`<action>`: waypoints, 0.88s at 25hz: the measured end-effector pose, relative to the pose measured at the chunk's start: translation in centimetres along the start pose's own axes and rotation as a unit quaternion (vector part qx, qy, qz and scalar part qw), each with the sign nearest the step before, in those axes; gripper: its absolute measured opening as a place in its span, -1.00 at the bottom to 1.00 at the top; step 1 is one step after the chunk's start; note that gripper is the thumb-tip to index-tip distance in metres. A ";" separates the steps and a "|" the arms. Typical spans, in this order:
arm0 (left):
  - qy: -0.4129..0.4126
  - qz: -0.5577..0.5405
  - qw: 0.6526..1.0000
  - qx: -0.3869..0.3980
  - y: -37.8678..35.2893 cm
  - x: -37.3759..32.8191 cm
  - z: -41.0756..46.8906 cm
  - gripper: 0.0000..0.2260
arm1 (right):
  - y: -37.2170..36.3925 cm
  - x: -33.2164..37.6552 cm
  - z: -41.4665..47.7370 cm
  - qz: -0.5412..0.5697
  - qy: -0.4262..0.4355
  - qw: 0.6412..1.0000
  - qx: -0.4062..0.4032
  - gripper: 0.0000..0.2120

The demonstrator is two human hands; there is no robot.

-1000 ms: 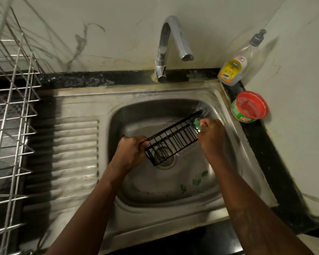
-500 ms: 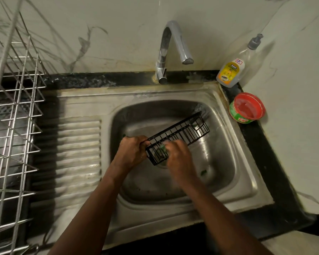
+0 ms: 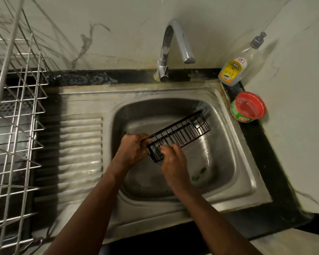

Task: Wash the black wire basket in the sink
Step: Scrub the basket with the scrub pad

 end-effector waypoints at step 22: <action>0.097 0.047 0.982 0.154 -1.3 -4.4 2.2 -0.71 | 8.8 -13.0 10.3 -0.042 -0.266 0.963 0.019 -0.73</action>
Point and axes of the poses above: each hand's wrist, its own z-axis towards the middle knuckle, its own y-axis out of the back of the hand, x = y × z, the point moved 6 cm from there along z, towards the middle knuckle, and after that the axes turned 11 degrees about y, right-handed, at the moved point
